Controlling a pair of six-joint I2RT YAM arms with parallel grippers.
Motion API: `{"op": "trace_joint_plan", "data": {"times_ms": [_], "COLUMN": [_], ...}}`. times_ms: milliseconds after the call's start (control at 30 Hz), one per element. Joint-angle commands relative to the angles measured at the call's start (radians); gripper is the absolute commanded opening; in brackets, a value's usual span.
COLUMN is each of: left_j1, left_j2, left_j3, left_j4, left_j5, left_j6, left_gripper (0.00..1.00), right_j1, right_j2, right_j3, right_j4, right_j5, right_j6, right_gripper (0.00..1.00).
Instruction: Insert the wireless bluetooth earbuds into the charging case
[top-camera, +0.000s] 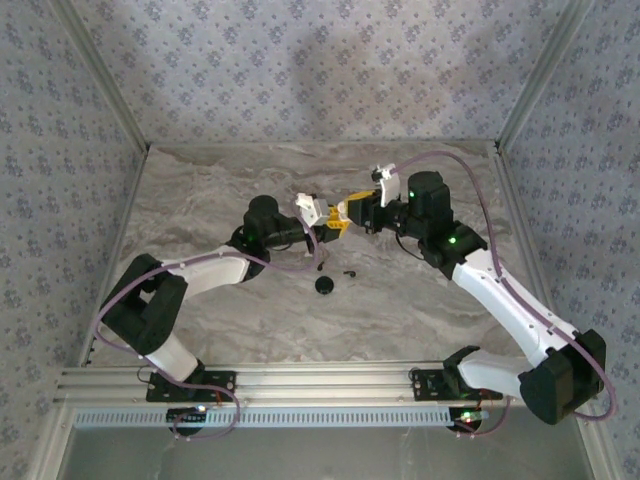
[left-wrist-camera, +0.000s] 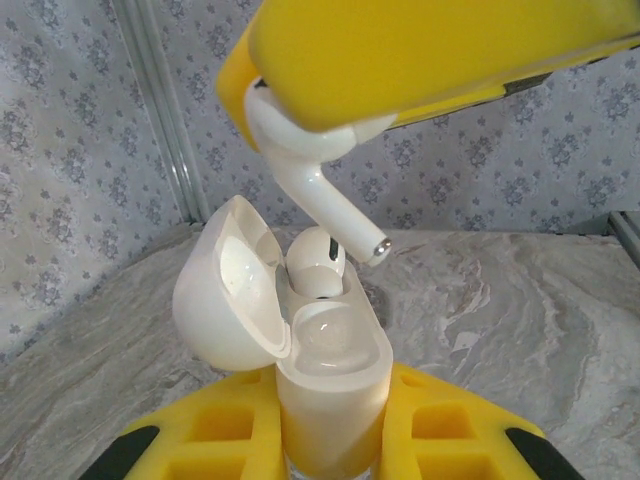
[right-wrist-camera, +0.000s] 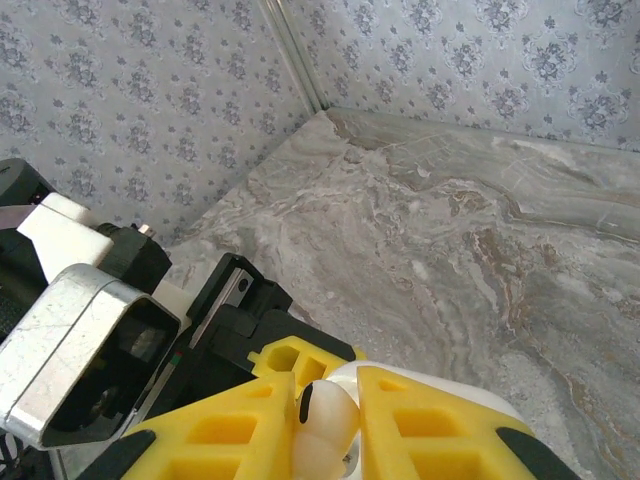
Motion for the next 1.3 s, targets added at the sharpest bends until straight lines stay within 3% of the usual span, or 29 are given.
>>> {"op": "trace_joint_plan", "data": {"times_ms": [0,333,533,900,1267], "left_j1": [-0.006,-0.006,-0.009,-0.045,-0.062], "left_j2": [-0.041,-0.052,-0.062,-0.09,-0.11], "left_j3": [-0.005,-0.029,-0.056,-0.111,-0.127], "left_j4": [0.011,0.067,0.099,0.146,0.152], "left_j5": [-0.013,-0.03,-0.074,-0.157,-0.196], "left_j6": [0.026,-0.016,0.056,0.232,0.277], "left_gripper": [0.16,0.17,0.16,0.16,0.16], "right_j1": [0.01,0.011,-0.011,-0.043,-0.041], "right_j2": [0.0,-0.013,-0.088,-0.147,-0.134], "right_j3": [0.031,0.006,-0.049,-0.074,-0.068], "right_j4": [-0.007,0.047,0.112,0.073,0.073], "right_j5": [0.037,0.077,0.019,0.006,-0.006], "right_j6": [-0.024,-0.035,-0.01,-0.008,-0.008], "right_gripper": [0.22,0.22,0.22,0.22,0.23]}}
